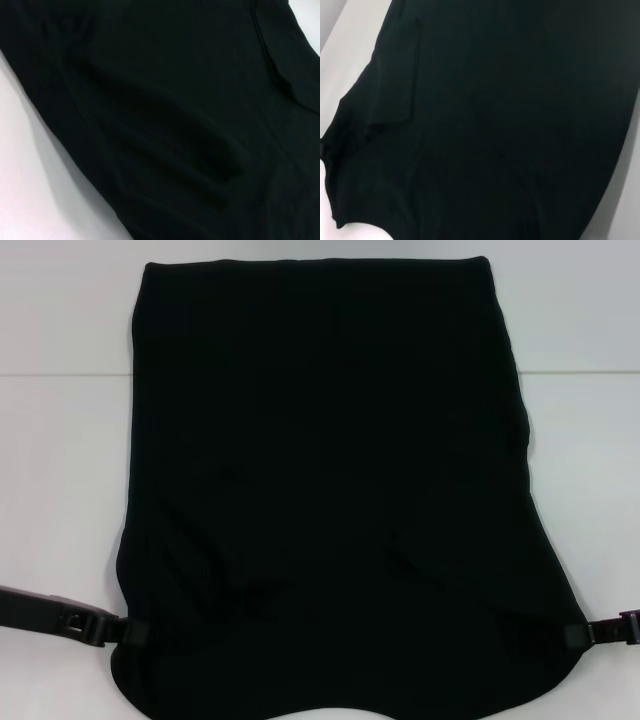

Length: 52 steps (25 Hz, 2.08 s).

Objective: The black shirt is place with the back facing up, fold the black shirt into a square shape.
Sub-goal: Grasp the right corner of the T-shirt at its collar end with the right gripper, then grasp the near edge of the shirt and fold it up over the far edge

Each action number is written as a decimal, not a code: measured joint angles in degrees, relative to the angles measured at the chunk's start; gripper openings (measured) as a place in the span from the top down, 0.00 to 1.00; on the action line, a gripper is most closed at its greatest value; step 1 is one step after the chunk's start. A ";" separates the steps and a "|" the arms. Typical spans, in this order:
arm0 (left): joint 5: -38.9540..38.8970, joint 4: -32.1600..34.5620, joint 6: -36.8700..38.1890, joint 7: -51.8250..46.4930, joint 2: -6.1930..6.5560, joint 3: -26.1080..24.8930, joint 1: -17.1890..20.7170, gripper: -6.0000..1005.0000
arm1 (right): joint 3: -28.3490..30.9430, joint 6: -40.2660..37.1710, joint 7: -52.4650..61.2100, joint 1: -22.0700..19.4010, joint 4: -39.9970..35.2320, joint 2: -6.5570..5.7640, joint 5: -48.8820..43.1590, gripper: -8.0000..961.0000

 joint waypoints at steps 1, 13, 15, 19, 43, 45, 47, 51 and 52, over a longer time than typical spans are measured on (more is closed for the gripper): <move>0.00 0.00 -0.01 -0.01 0.00 0.00 -0.01 0.98 | 0.00 0.14 -0.07 -0.07 0.00 0.05 0.00 0.67; -0.50 -0.09 0.95 -0.33 0.03 -4.90 -0.31 0.98 | 7.37 -0.35 -5.42 -2.36 -0.19 0.77 0.33 0.91; -0.72 -0.02 2.26 -0.31 0.07 -6.57 -0.21 0.98 | 10.36 -1.62 -7.58 -3.37 -0.21 0.71 0.37 0.93; -1.98 0.18 5.84 0.31 0.31 -9.20 0.89 0.98 | 15.24 -4.80 -10.90 -5.62 -0.60 0.32 0.37 0.93; -2.20 -0.04 16.37 6.32 -0.12 -12.55 7.31 0.98 | 25.89 -13.78 -20.59 -17.77 -0.73 -0.95 0.11 0.93; -2.99 -0.35 16.23 6.24 0.01 -12.61 6.50 0.98 | 26.74 -13.79 -20.66 -17.04 -0.67 -0.93 0.29 0.93; -4.12 -1.31 15.65 5.93 0.48 -12.80 5.04 0.98 | 27.72 -13.80 -20.88 -15.76 -0.53 -0.85 0.37 0.93; -6.53 -4.75 12.92 5.66 1.95 -13.43 0.45 0.98 | 30.33 -13.81 -21.28 -11.87 -0.25 -0.42 0.46 0.93; -7.08 -5.79 11.72 5.55 2.32 -13.51 -0.98 0.98 | 32.23 -13.59 -21.32 -9.32 -0.06 -0.18 0.76 0.93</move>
